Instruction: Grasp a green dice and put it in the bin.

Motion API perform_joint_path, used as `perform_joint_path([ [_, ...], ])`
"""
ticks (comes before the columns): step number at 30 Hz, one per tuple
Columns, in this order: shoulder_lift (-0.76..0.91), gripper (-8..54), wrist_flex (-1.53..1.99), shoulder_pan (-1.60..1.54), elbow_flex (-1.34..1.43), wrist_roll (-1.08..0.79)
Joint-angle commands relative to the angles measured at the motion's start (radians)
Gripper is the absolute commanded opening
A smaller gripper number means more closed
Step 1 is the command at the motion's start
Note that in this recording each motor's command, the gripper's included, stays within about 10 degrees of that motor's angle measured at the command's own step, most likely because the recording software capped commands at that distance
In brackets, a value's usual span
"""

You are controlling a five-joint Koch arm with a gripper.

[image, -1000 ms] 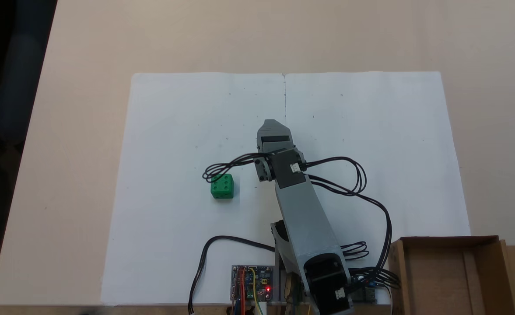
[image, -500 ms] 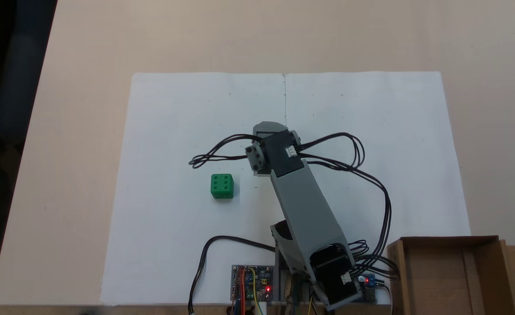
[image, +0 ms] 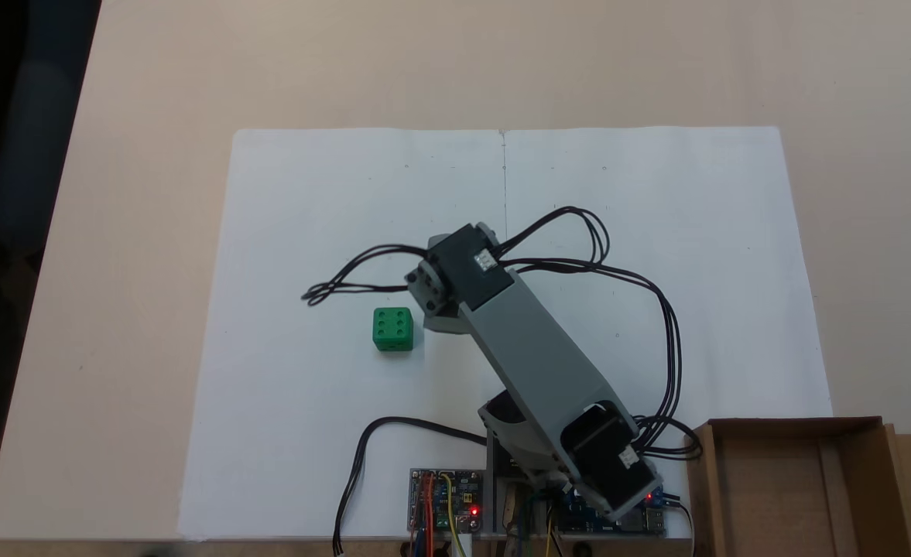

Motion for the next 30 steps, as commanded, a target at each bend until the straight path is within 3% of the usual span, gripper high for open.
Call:
perform_joint_path([
  [1,0.006,45.3,0.063,-0.035,-0.044,0.124],
  [30,-0.127,43.9,-0.006,-0.259,-0.014,0.124],
])
